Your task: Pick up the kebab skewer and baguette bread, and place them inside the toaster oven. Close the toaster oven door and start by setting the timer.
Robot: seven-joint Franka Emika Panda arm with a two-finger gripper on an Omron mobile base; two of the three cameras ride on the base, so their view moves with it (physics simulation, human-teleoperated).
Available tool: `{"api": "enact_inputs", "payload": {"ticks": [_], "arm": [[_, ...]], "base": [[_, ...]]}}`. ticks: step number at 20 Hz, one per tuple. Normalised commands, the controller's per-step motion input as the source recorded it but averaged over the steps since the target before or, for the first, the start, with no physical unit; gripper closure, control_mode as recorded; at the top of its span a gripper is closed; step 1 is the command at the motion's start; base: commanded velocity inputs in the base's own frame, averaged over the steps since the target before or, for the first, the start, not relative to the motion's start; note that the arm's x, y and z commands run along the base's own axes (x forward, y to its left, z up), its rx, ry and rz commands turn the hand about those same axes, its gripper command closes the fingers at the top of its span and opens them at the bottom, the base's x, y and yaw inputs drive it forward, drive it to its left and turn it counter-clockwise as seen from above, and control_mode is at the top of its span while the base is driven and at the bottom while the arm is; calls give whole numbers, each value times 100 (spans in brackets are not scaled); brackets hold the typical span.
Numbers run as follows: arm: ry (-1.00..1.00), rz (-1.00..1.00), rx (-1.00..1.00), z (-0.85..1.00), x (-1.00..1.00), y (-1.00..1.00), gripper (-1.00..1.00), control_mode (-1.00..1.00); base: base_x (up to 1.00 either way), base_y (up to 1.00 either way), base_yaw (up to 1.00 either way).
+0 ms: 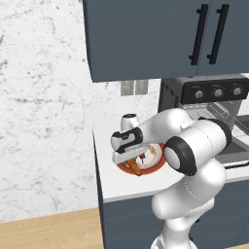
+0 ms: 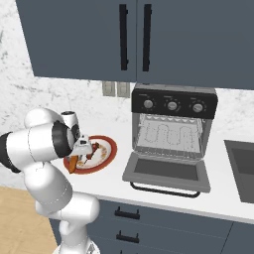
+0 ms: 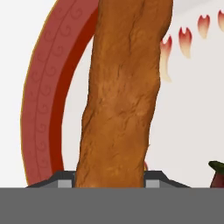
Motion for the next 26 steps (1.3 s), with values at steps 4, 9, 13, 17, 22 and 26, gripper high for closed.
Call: {"api": "enact_inputs", "payload": {"ticks": [4,9,13,17,22,26], "arm": [[0,-1,2,50,-16,0,100,-100],[0,-20,9,79,-51,0,100,-100],[0,-40,15,70,-67,0,100,-100],[0,-44,16,62,-59,-18,100,-100],[-8,-44,10,54,-64,-34,100,-100],[-20,-38,6,54,-56,-31,100,-100]], "base": [[0,0,0],[0,0,0],[0,0,0],[0,0,0],[0,0,0],[0,0,0]]}}
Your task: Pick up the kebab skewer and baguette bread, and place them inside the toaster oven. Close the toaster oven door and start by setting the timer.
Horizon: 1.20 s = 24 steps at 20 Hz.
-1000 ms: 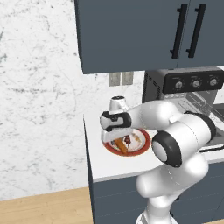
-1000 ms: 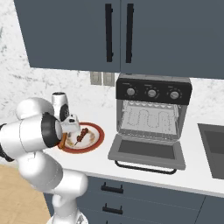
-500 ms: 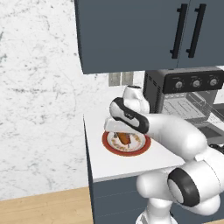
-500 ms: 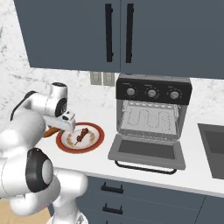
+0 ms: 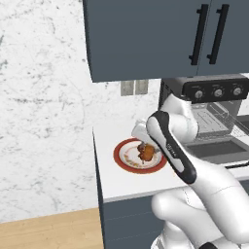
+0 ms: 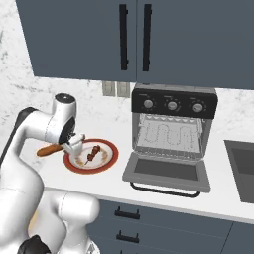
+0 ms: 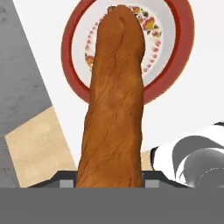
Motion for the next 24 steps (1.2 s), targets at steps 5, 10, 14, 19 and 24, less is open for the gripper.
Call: {"api": "enact_inputs", "payload": {"ticks": [5,10,14,19,24], "arm": [[-13,-28,6,60,-34,-54,100,-100],[-8,-19,0,44,-5,-90,100,-100],[0,-16,3,45,0,-99,100,-100],[0,-13,1,12,6,-96,100,-100],[0,-14,3,0,48,-90,100,-100]], "base": [[0,0,0],[0,0,0],[0,0,0],[0,0,0],[0,0,0]]}}
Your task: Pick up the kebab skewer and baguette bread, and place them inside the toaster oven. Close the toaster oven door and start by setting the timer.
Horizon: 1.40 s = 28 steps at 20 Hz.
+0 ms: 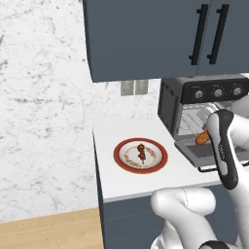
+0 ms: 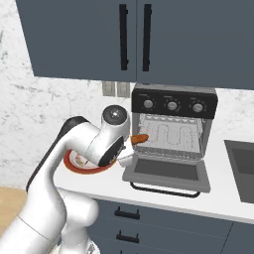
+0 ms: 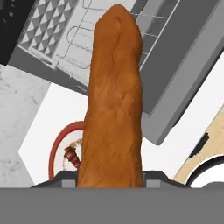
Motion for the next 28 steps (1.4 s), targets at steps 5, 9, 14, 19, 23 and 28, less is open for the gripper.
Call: {"api": "enact_inputs", "payload": {"ticks": [5,9,14,19,23,28], "arm": [[0,-14,9,0,57,-70,100,-100],[0,-13,11,0,58,-52,100,-100],[0,-10,9,-11,49,-29,100,-100],[-4,-2,10,-25,32,-4,100,-100],[-4,0,7,-24,31,-24,100,-100],[-3,-1,1,-8,41,-31,100,-100]], "base": [[0,0,0],[0,0,0],[0,0,0],[0,0,0],[0,0,0],[0,0,0]]}}
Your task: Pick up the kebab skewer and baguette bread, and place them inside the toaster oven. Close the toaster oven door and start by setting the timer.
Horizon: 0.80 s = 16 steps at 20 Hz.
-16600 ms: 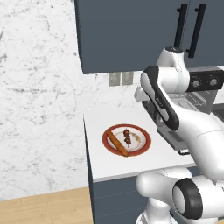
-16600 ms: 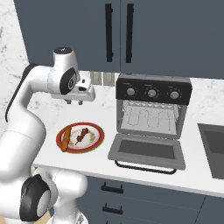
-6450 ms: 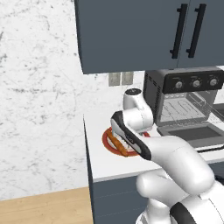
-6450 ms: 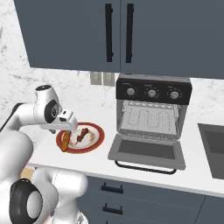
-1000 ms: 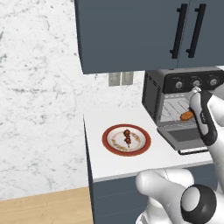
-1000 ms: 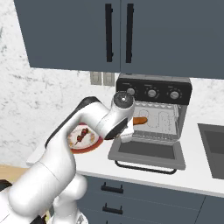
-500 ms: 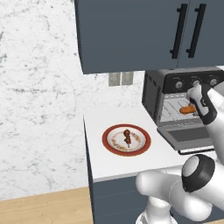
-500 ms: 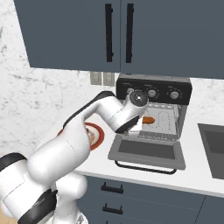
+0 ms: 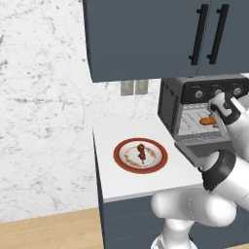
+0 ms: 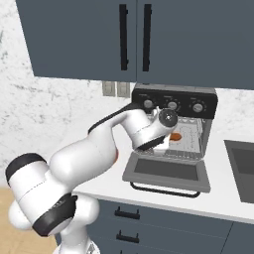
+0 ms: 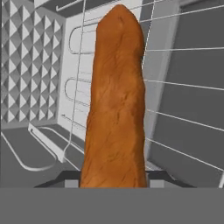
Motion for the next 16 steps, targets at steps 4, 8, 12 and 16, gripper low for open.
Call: {"api": "enact_inputs", "payload": {"ticks": [4,8,12,16], "arm": [[-5,-5,0,-1,28,-5,100,-100],[-5,-5,0,-18,25,0,100,-100],[-6,-6,0,-28,21,0,100,-100],[-5,-6,0,-17,9,0,100,-100]], "base": [[0,0,0],[0,0,0],[0,0,0],[0,0,0]]}}
